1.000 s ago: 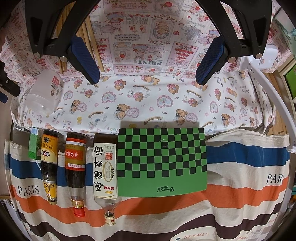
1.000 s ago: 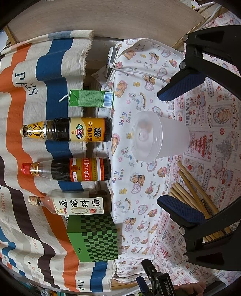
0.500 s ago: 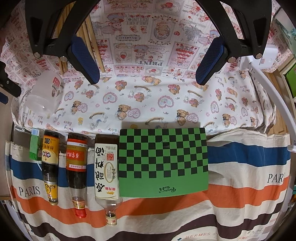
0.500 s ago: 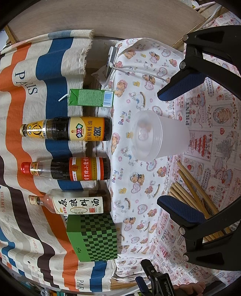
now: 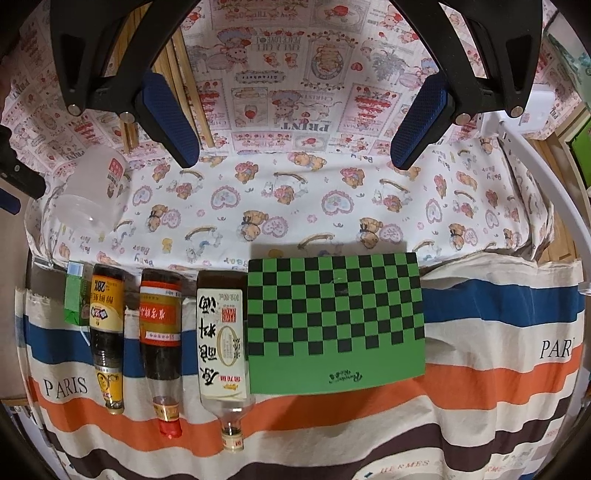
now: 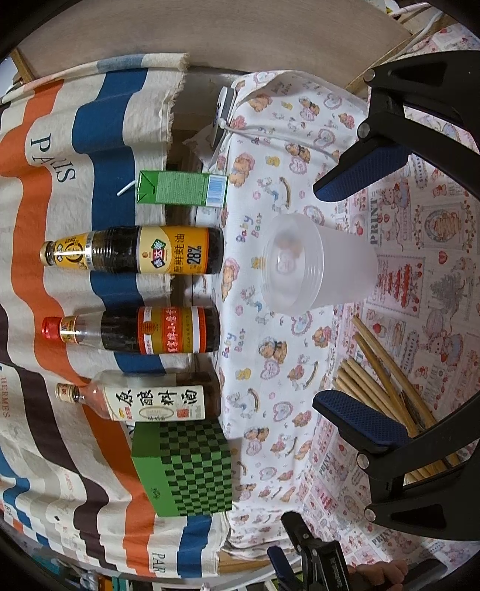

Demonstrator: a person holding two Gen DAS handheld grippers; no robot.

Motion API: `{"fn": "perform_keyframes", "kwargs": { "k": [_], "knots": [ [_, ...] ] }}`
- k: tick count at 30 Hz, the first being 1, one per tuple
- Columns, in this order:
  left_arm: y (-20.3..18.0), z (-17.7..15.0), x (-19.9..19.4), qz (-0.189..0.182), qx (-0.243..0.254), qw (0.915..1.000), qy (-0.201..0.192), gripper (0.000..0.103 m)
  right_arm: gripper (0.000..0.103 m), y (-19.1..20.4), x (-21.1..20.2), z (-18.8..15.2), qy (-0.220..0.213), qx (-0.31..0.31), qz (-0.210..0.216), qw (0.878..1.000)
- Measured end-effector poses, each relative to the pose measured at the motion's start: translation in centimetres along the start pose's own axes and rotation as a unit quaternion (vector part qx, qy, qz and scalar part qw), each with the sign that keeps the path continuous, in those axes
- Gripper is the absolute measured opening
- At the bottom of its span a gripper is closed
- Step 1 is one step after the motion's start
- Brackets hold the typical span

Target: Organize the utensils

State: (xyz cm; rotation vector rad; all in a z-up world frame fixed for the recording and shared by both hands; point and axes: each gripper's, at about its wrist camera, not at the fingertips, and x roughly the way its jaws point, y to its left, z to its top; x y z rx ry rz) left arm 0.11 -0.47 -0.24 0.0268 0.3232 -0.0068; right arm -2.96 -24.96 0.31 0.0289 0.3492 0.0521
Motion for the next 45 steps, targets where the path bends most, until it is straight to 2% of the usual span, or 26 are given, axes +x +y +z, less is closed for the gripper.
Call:
{"fn": "perform_keyframes", "kwargs": {
  "k": [4,6,10,13,16,21,31,34,38,42,45],
  "knots": [
    [0.1,0.0,-0.1,0.000,-0.003,1.0000,-0.001,0.103,0.103,-0.1,-0.1,-0.1,0.000,0.001,0.006,1.000],
    [0.2,0.0,-0.1,-0.002,-0.003,1.0000,-0.003,0.103,0.103,0.1,-0.1,0.0,0.001,-0.005,0.029,1.000],
    [0.2,0.1,0.2,0.009,-0.003,1.0000,0.003,0.103,0.103,0.7,-0.3,-0.1,0.000,-0.012,0.016,1.000],
    [0.3,0.2,0.8,0.007,-0.006,0.9998,0.017,0.103,0.103,0.2,-0.3,0.0,0.000,0.000,-0.002,1.000],
    [0.2,0.2,0.9,0.003,-0.002,0.9999,0.013,0.103,0.103,0.2,-0.2,0.0,0.002,-0.001,-0.008,1.000],
    [-0.2,0.1,1.0,0.005,0.011,0.9999,0.009,0.103,0.103,0.2,-0.1,0.1,0.002,-0.001,-0.008,1.000],
    [0.2,-0.1,0.5,0.014,-0.004,0.9999,0.007,0.103,0.103,-0.2,-0.2,0.1,0.002,0.005,-0.008,1.000],
    [0.6,-0.1,0.1,0.019,-0.013,0.9997,-0.002,0.103,0.103,0.0,-0.2,0.0,0.002,-0.001,-0.017,1.000],
    [1.1,-0.1,-0.8,-0.003,-0.027,0.9994,-0.023,0.103,0.103,-0.4,-0.2,0.0,0.007,0.007,-0.024,1.000],
    [1.2,0.0,-1.1,0.005,-0.023,0.9991,-0.034,0.103,0.103,-0.4,-0.5,0.0,0.005,0.002,-0.023,1.000],
    [1.8,0.5,-1.5,0.015,-0.025,0.9988,-0.040,0.103,0.103,-0.1,-1.3,0.0,-0.012,-0.005,-0.046,0.999]
  ]
}}
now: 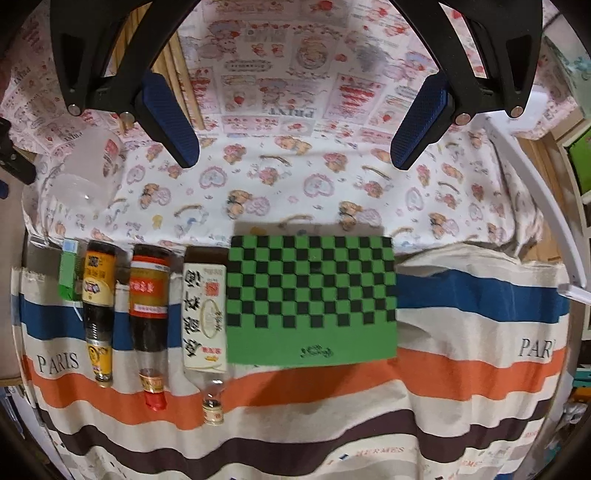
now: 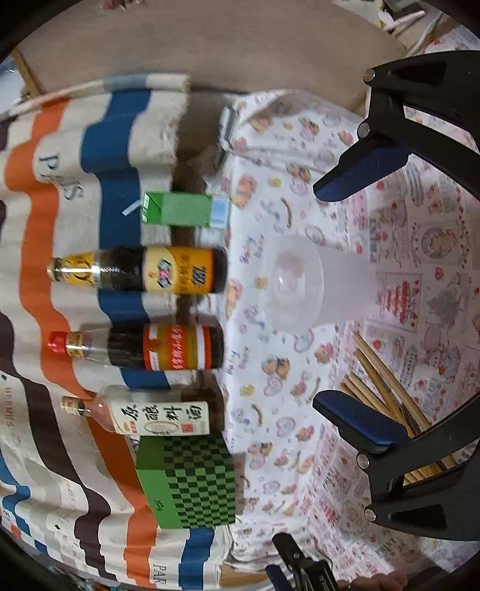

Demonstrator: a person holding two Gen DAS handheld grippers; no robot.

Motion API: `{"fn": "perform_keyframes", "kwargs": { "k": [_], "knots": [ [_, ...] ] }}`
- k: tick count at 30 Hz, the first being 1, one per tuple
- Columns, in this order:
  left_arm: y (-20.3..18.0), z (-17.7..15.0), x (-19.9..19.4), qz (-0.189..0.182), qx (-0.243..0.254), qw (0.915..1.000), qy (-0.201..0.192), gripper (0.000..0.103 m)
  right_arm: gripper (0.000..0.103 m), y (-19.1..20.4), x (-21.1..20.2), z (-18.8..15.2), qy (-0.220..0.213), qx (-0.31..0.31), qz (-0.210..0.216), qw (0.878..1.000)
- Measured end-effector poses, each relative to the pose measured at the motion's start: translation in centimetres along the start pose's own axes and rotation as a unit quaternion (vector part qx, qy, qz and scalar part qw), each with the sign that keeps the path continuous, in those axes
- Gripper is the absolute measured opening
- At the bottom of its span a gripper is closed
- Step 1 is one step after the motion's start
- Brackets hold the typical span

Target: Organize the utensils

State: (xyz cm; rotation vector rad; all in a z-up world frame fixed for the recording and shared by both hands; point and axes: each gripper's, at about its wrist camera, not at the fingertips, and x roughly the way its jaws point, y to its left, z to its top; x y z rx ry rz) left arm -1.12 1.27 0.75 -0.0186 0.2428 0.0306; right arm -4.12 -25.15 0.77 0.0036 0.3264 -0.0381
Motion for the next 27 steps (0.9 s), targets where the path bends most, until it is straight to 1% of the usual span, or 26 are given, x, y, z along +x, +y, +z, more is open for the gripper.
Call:
{"fn": "perform_keyframes", "kwargs": {
  "k": [3,4,5,6,7,9,10,12,13,14,16,19,20,23,24,25,26,27],
  "knots": [
    [1.2,0.7,-0.4,-0.011,-0.023,0.9997,-0.001,0.103,0.102,0.0,-1.0,0.5,-0.019,-0.004,-0.002,1.000],
    [1.5,0.8,-0.6,-0.010,-0.025,0.9996,-0.005,0.102,0.099,0.0,-1.6,0.7,-0.031,-0.004,-0.009,0.999],
    [1.7,0.9,-0.7,-0.005,-0.025,0.9996,-0.010,0.101,0.099,-0.1,-2.3,0.8,-0.050,0.000,-0.026,0.998],
    [1.8,1.1,-0.8,0.003,-0.025,0.9996,-0.013,0.098,0.099,-0.1,-3.0,1.1,-0.065,0.007,-0.038,0.997],
    [1.9,1.3,-0.9,0.004,-0.026,0.9996,-0.013,0.097,0.098,-0.2,-3.5,1.4,-0.066,0.012,-0.037,0.997],
    [2.2,1.6,-1.1,0.005,-0.032,0.9994,-0.014,0.097,0.090,-0.2,-3.9,2.3,-0.048,0.012,-0.021,0.999],
    [2.3,1.8,-1.2,0.013,-0.029,0.9994,-0.014,0.097,0.084,-0.1,-4.0,2.8,-0.037,0.011,-0.017,0.999],
    [2.2,2.0,-1.3,0.020,-0.017,0.9995,-0.016,0.097,0.083,0.2,-4.1,3.8,-0.017,0.013,-0.014,1.000],
    [2.3,2.0,-1.3,0.015,-0.015,0.9997,-0.015,0.099,0.079,0.4,-4.0,4.1,-0.008,0.016,-0.004,1.000],
    [2.4,2.0,-1.3,0.005,-0.016,0.9998,-0.012,0.101,0.073,0.7,-3.8,4.4,0.004,0.019,0.008,1.000],
    [2.7,1.9,-1.2,-0.007,-0.027,0.9996,-0.005,0.103,0.067,1.5,-3.1,4.8,0.032,0.023,0.023,0.999],
    [2.9,1.7,-0.8,0.004,-0.027,0.9996,0.002,0.103,0.067,2.8,-1.6,5.1,0.083,0.047,0.034,0.995],
    [2.9,1.8,-0.7,0.009,-0.027,0.9996,0.004,0.103,0.067,2.9,-1.3,5.0,0.092,0.057,0.041,0.993],
    [3.8,1.8,-0.6,0.008,-0.050,0.9987,0.007,0.103,0.066,3.5,0.8,5.3,0.136,0.091,0.069,0.984],
    [4.0,1.8,-0.4,0.011,-0.055,0.9984,0.010,0.103,0.064,3.6,1.6,5.4,0.150,0.098,0.070,0.981],
    [4.1,1.7,-0.1,0.021,-0.057,0.9980,0.016,0.103,0.058,3.8,2.6,5.4,0.168,0.106,0.068,0.978],
    [4.1,1.6,0.2,0.040,-0.052,0.9975,0.025,0.103,0.052,3.9,4.2,5.2,0.207,0.124,0.063,0.968],
    [4.0,1.5,0.6,0.058,-0.042,0.9969,0.033,0.103,0.048,3.7,5.4,4.7,0.242,0.148,0.063,0.957]
  ]
}}
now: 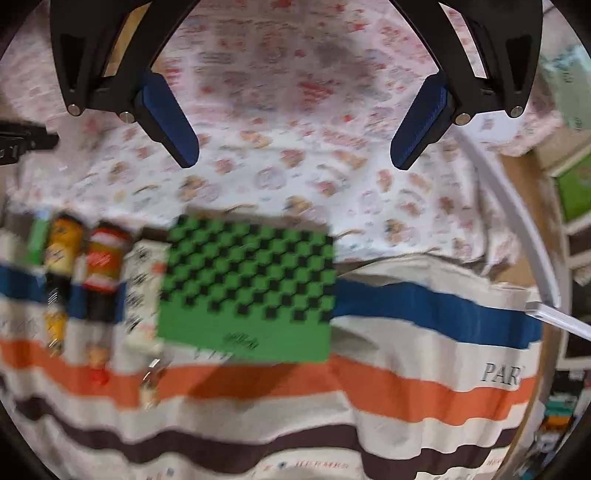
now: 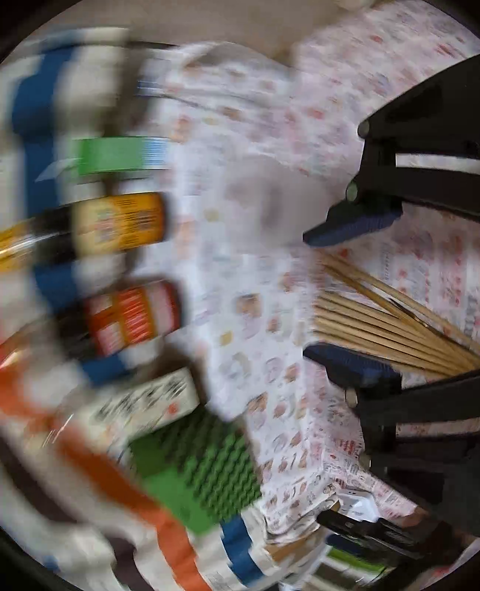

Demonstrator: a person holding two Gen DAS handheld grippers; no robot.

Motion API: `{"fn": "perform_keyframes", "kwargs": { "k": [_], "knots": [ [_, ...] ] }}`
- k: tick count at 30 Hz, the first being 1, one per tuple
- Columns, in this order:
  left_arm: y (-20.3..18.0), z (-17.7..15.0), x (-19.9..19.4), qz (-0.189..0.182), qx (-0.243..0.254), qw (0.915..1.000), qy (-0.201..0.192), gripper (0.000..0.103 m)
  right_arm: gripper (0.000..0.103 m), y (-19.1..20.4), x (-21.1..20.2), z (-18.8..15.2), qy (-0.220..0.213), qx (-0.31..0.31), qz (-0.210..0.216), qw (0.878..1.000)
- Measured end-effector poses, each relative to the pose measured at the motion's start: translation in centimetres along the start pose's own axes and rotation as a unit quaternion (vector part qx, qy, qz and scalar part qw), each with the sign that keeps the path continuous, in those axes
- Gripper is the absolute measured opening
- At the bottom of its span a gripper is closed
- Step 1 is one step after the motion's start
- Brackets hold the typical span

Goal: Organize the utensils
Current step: 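Lower the right gripper onto the wooden chopstick bundle and grasp one chopstick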

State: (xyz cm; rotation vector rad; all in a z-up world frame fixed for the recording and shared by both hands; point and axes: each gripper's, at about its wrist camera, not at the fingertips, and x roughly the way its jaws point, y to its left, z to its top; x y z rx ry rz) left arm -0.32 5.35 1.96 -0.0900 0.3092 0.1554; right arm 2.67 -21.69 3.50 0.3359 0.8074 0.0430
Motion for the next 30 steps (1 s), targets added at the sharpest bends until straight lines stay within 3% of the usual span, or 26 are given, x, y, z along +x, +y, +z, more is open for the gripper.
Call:
{"fn": "perform_keyframes", "kwargs": {
  "k": [2,4,6,9,11,16,18,21,24,27,30],
  "knots": [
    [-0.1,-0.3,0.5,0.002,0.012,0.9999,0.004,0.103,0.035,-1.1,3.4,0.1,0.093,0.075,0.024,0.993],
    [-0.3,-0.5,0.8,0.006,0.022,0.9997,0.010,0.103,0.033,-1.3,6.0,-0.2,0.134,0.102,0.028,0.985],
    [-0.5,-0.7,0.9,0.010,0.028,0.9995,0.013,0.103,0.026,-0.9,8.1,-0.3,0.149,0.092,0.015,0.984],
    [-0.6,-0.6,-0.2,0.039,0.030,0.9984,-0.027,0.103,0.018,-0.4,11.2,-0.3,0.178,0.084,-0.009,0.980],
    [-0.5,-0.3,-0.8,0.030,0.029,0.9983,-0.041,0.103,0.016,-0.5,12.9,-0.1,0.189,0.088,-0.031,0.977],
    [0.5,0.6,-1.5,0.008,-0.009,0.9992,-0.039,0.103,0.017,-0.3,14.4,0.2,0.189,0.074,-0.086,0.975],
    [0.8,0.8,-1.5,0.001,-0.018,0.9993,-0.032,0.103,0.016,-0.1,15.2,0.0,0.200,0.071,-0.089,0.973],
    [1.0,0.8,-1.5,0.000,-0.023,0.9993,-0.030,0.103,0.017,0.4,15.7,-0.1,0.178,0.058,-0.104,0.977],
    [0.6,0.9,-1.7,0.008,-0.009,0.9993,-0.036,0.103,0.010,0.7,16.0,-0.2,0.160,0.047,-0.110,0.980],
    [0.0,1.1,-2.2,-0.026,0.003,0.9991,-0.032,0.103,0.008,0.7,15.9,-0.4,0.149,0.042,-0.076,0.985],
    [-0.6,0.9,-2.3,-0.033,0.012,0.9989,-0.032,0.103,0.008,-0.1,14.0,-0.2,0.123,0.068,-0.019,0.990]
  ]
}}
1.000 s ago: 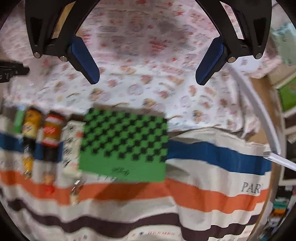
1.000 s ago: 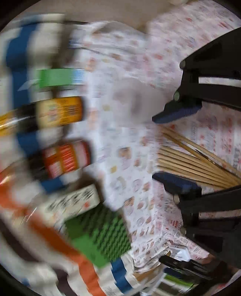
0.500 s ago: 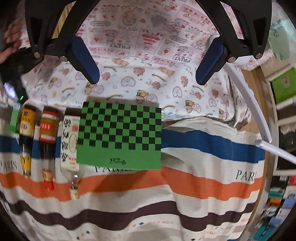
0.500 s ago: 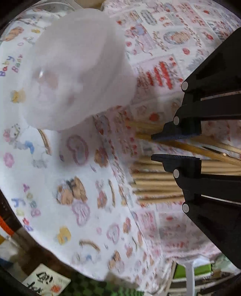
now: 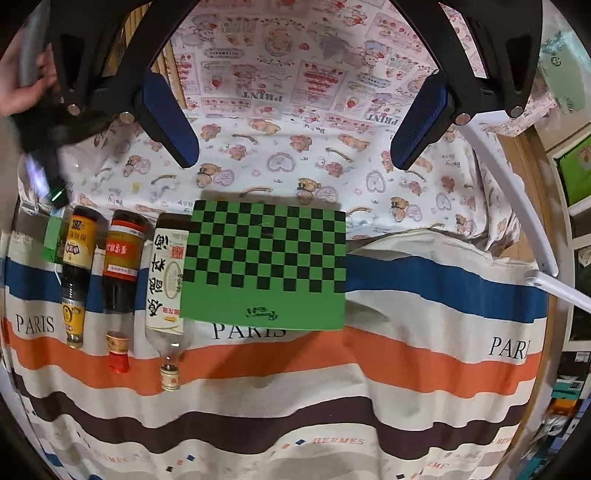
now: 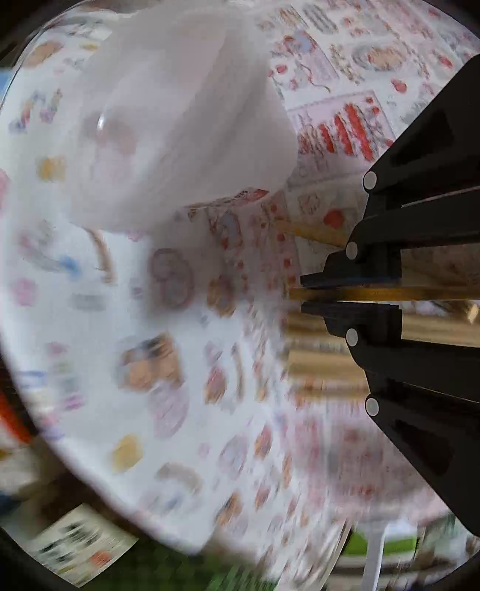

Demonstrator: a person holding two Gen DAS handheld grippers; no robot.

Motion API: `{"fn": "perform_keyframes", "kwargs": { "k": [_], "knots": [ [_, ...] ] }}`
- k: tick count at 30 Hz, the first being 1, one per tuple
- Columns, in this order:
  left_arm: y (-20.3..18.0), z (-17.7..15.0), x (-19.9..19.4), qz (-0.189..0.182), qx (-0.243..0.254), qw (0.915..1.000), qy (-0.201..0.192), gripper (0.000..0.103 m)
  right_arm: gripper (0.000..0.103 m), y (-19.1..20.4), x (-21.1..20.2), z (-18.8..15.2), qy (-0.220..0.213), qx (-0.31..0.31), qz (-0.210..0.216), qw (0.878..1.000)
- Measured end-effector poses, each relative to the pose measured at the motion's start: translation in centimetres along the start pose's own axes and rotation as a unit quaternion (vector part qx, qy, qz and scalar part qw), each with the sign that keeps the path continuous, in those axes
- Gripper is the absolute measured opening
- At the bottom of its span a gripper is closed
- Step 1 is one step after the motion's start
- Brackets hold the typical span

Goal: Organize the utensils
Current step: 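Lower the right gripper onto the wooden chopstick bundle and grasp one chopstick, then lift the chopstick with the right gripper while the left gripper grasps another chopstick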

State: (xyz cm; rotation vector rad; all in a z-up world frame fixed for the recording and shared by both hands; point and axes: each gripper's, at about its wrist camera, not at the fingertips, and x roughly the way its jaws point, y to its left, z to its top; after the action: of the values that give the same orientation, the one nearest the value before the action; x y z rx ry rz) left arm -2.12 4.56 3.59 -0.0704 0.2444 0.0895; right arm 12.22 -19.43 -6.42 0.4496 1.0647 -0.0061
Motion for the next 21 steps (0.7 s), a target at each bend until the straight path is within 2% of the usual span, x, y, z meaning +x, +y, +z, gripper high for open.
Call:
{"fn": "perform_keyframes", "kwargs": {
  "k": [2,5,6,8,9,11,13,16,17,21],
  "knots": [
    [-0.2,-0.3,0.3,0.003,0.005,1.0000,0.005,0.103,0.008,0.0,-2.5,-0.4,-0.051,-0.013,0.027,0.998],
    [-0.3,-0.8,1.4,0.004,0.009,0.9995,0.030,0.103,0.008,0.8,-6.9,-1.6,-0.141,-0.049,0.070,0.986],
    [-0.4,-0.9,1.7,0.006,0.008,0.9991,0.041,0.103,0.008,1.3,-9.0,-1.7,-0.173,-0.063,0.085,0.979],
    [-0.6,-1.2,2.8,0.035,0.020,0.9958,0.082,0.103,0.008,2.2,-12.4,-2.0,-0.249,-0.091,0.069,0.962],
    [-0.6,-1.3,3.4,0.034,0.023,0.9941,0.101,0.103,0.008,2.5,-14.1,-2.8,-0.292,-0.108,0.060,0.948],
    [-0.1,-1.6,3.9,0.009,0.005,0.9929,0.119,0.103,0.008,1.7,-17.3,-3.8,-0.354,-0.121,0.076,0.924],
    [0.1,-1.7,4.2,0.003,-0.003,0.9911,0.133,0.103,0.008,1.4,-19.7,-4.9,-0.397,-0.115,0.079,0.907],
    [-0.3,-1.9,4.7,-0.033,-0.001,0.9864,0.161,0.103,0.008,-0.8,-23.3,-6.0,-0.457,-0.104,0.072,0.880],
    [-0.6,-2.0,4.9,-0.047,0.001,0.9847,0.168,0.103,0.008,-1.3,-24.2,-6.1,-0.469,-0.098,0.064,0.875],
    [-2.8,-2.3,6.0,-0.073,0.013,0.9785,0.193,0.103,0.008,-3.2,-25.0,-5.8,-0.481,-0.086,0.055,0.871]
  ]
}}
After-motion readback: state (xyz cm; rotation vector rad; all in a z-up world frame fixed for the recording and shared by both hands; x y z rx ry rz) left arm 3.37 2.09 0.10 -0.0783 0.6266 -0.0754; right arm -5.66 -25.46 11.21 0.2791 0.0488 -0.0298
